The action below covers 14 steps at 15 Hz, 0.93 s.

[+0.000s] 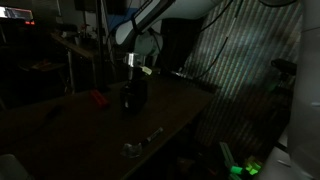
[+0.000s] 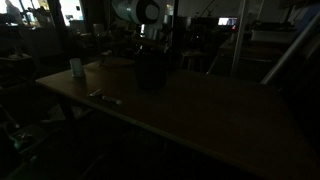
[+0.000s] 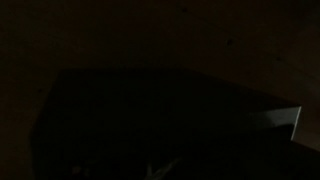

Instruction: Put the white towel inside the black object on the right

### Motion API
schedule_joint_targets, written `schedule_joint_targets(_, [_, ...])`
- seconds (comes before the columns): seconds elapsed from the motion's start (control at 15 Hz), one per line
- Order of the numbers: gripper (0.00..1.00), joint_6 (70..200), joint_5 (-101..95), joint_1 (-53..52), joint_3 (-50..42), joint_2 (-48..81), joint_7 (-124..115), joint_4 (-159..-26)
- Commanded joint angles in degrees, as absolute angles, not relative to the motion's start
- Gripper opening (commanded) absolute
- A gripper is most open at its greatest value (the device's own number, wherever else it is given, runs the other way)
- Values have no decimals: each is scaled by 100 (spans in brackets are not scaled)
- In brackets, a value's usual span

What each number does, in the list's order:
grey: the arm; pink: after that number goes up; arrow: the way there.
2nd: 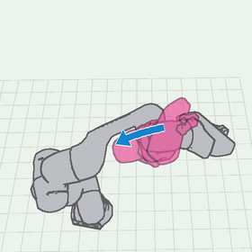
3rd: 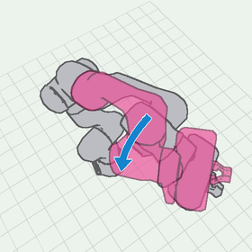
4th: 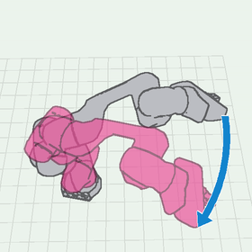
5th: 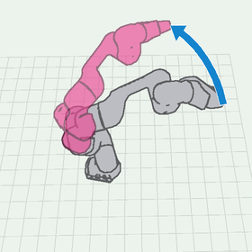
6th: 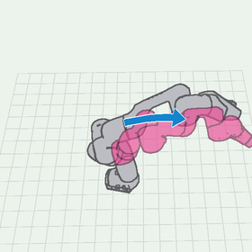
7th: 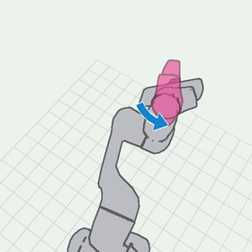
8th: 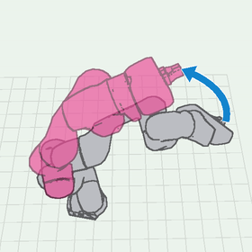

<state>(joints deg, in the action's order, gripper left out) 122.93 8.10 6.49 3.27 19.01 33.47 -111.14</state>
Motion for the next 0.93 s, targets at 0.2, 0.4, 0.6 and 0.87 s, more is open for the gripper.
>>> schedule_joint_targets(0.2, [3,12465,757,597,294,1587,3104,-11516])
schedule_joint_targets(0.4, [38,12621,703,575,260,1153,2933,-11855])
schedule_joint_targets(0.6, [60,12859,678,533,252,647,2780,-12253])
schedule_joint_targets(0.87, [89,13163,696,446,220,-76,2617,-12803])
